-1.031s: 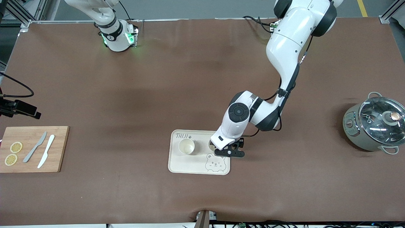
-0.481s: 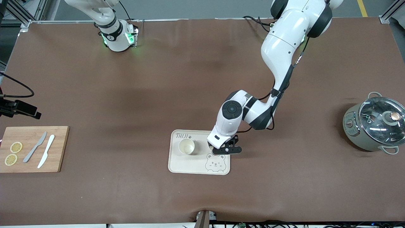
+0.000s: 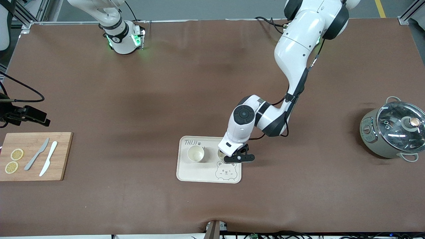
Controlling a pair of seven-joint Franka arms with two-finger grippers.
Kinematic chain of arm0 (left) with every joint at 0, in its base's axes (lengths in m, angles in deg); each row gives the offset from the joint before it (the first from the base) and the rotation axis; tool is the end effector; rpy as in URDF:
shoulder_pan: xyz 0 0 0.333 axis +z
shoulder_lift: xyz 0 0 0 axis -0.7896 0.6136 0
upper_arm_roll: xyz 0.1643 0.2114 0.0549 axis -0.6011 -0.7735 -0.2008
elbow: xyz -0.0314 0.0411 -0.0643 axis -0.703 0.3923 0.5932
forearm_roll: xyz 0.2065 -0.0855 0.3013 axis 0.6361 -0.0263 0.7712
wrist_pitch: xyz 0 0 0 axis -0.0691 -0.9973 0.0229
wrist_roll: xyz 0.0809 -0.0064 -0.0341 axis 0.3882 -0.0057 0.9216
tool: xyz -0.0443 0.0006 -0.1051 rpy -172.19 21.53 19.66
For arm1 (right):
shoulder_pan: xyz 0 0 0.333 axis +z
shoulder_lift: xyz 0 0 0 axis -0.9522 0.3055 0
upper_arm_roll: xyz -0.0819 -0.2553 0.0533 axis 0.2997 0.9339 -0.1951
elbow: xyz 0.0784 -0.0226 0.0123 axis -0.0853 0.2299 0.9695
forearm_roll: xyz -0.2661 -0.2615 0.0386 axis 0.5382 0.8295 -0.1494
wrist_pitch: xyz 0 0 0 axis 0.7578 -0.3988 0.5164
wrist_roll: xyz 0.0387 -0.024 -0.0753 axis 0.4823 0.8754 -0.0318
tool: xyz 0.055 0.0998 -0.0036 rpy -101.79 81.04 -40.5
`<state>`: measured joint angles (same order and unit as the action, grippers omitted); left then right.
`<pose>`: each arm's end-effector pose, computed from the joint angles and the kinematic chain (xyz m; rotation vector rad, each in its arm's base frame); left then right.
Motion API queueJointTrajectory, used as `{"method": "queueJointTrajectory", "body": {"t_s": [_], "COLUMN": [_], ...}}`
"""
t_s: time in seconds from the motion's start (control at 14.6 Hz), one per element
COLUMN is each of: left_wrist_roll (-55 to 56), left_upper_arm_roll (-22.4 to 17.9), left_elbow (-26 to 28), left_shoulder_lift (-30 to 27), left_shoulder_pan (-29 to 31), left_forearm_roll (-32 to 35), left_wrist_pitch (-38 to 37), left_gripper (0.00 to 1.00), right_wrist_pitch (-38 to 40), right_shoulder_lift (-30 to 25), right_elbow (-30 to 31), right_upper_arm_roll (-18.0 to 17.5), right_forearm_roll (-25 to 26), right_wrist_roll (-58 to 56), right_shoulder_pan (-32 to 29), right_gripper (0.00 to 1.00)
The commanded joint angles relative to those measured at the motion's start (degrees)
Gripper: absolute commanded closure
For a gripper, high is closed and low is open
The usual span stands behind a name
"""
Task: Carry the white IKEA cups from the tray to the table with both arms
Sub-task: 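Grasp the white paper cup with the left gripper and lift it, then carry the cup toward the pot while the right gripper reaches the other cup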
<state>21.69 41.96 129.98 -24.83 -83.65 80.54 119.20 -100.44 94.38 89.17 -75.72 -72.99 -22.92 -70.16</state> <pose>0.5960 -0.4141 0.1952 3.0485 0.1022 0.3001 0.6115 -0.0236 0.5503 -3.1131 0.0746 -0.0825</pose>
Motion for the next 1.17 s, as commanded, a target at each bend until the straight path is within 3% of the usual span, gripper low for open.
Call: {"method": "queueJointTrajectory", "body": {"t_s": [0.0, 0.21, 0.34, 0.69, 1.1], "left_wrist_roll": [0.5, -0.3, -2.6, -5.5, -24.7], "left_upper_arm_roll": [-0.5, -0.6, -0.3, 0.2, 0.8], "left_elbow": [0.4, 6.7, 14.9, 35.0, 54.1], "left_shoulder_lift": [-1.1, -6.5, -13.5, -32.9, -50.8], "left_shoulder_pan": [0.2, 0.5, 1.7, 4.8, 13.8], "left_forearm_roll": [1.6, 1.7, 1.7, 0.9, -7.0], "left_wrist_pitch": [-0.1, -2.8, -3.4, -3.0, -3.0], "left_gripper": [1.0, 1.0, 1.0, 1.0, 1.0], "right_wrist_pitch": [-1.3, -1.5, -3.2, -7.4, -13.4], "right_shoulder_lift": [-0.5, -0.4, 0.3, 4.4, 9.7], "right_elbow": [0.8, 0.7, 0.7, 0.7, 0.4], "right_upper_arm_roll": [-0.1, -0.2, -0.1, -0.2, -0.3], "right_forearm_roll": [0.8, 0.1, 0.3, -0.1, -0.6], "right_wrist_roll": [-0.5, 0.3, 0.6, 14.4, 23.9], "right_shoulder_pan": [0.1, 0.8, 3.6, 9.5, 15.2], "right_gripper": [0.0, 0.0, 0.0, 0.0, 0.0]}}
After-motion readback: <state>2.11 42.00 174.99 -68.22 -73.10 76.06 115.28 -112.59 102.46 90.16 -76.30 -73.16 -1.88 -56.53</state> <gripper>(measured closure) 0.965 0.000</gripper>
